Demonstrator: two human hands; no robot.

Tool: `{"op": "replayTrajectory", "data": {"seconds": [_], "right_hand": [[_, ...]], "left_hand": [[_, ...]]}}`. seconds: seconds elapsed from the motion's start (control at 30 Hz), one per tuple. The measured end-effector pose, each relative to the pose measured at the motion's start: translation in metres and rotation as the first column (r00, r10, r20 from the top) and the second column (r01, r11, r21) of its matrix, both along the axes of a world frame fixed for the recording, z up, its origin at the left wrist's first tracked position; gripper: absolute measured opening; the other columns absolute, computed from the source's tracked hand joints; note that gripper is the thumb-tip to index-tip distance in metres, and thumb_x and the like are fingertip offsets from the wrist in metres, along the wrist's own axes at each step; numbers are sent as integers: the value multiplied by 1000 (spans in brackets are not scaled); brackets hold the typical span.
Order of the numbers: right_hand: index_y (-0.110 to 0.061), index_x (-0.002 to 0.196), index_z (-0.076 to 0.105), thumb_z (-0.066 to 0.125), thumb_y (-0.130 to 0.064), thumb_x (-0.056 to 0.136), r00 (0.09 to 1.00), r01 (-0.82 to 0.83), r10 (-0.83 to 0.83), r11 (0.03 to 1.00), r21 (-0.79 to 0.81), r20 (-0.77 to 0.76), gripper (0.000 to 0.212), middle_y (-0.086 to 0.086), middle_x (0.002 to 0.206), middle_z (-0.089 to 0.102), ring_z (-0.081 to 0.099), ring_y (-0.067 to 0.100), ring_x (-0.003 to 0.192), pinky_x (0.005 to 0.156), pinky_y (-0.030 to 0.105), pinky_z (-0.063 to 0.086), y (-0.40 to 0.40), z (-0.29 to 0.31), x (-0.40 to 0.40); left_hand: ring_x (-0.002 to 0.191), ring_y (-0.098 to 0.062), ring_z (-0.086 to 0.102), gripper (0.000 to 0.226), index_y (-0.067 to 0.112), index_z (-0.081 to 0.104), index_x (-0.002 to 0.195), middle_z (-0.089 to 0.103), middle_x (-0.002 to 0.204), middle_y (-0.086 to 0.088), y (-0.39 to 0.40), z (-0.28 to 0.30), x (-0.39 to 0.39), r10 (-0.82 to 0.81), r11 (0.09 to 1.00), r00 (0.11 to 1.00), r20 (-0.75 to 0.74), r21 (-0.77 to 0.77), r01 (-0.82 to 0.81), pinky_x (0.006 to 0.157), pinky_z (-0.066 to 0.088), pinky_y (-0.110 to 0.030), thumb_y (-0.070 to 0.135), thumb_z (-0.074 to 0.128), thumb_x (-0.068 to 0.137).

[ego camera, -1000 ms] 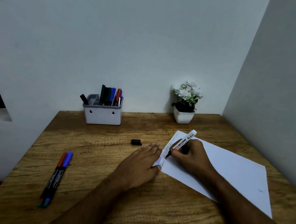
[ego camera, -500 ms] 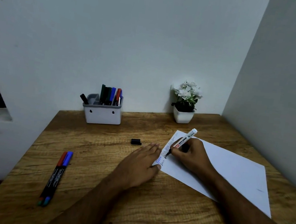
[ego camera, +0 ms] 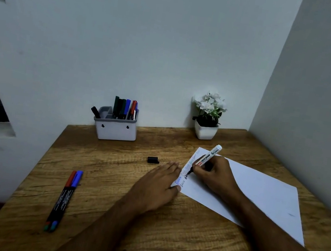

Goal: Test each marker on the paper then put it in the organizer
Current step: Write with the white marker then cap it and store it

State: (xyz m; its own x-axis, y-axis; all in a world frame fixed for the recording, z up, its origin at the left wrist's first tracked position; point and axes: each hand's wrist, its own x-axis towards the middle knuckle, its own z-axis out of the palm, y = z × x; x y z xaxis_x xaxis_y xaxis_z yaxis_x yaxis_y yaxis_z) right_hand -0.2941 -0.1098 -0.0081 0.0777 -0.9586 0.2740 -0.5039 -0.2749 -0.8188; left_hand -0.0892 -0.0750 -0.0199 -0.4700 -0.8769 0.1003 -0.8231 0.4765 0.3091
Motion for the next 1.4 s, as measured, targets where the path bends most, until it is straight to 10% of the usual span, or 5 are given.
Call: {"op": "replayTrajectory", "data": {"seconds": [0.33,0.53,1.13,1.4], "right_hand": [[-10,81,76,74,-10,87,998,47,-47,999,-12,34,6,5,77,75,71,13,72,58,21,52,0,2,0],[-8,80,77,70,-9,89,995,35,-37,999,17,95,11,4,68,74,69,11,61,56,23,50,0,8,-1],[8,88,74,67,-8,96,905,-101,61,992,73,422,19,25,77,73,62,23,56,53,30,51,-2,23,12],[7,97,74,77,-6,89,838,-167,120,985,41,533,15,25,81,75,66,25,61,55,32,54,8,30,21]], "left_hand": [[149,-6,8,62,24,20,156,13,164,8,2,6,0,28,1000,997,-79,12,-27,119,7,-26,39,44,101],[128,-8,50,48,19,55,138,55,142,5,1,12,4,109,993,939,-327,-14,-120,104,41,-23,35,60,93],[83,-5,57,15,26,75,103,73,97,6,-37,13,43,371,903,886,-279,-112,-414,71,44,-25,29,66,91],[80,10,64,22,21,78,99,74,93,13,-26,26,35,347,892,705,-618,-14,-452,72,45,-4,10,78,80]]}}
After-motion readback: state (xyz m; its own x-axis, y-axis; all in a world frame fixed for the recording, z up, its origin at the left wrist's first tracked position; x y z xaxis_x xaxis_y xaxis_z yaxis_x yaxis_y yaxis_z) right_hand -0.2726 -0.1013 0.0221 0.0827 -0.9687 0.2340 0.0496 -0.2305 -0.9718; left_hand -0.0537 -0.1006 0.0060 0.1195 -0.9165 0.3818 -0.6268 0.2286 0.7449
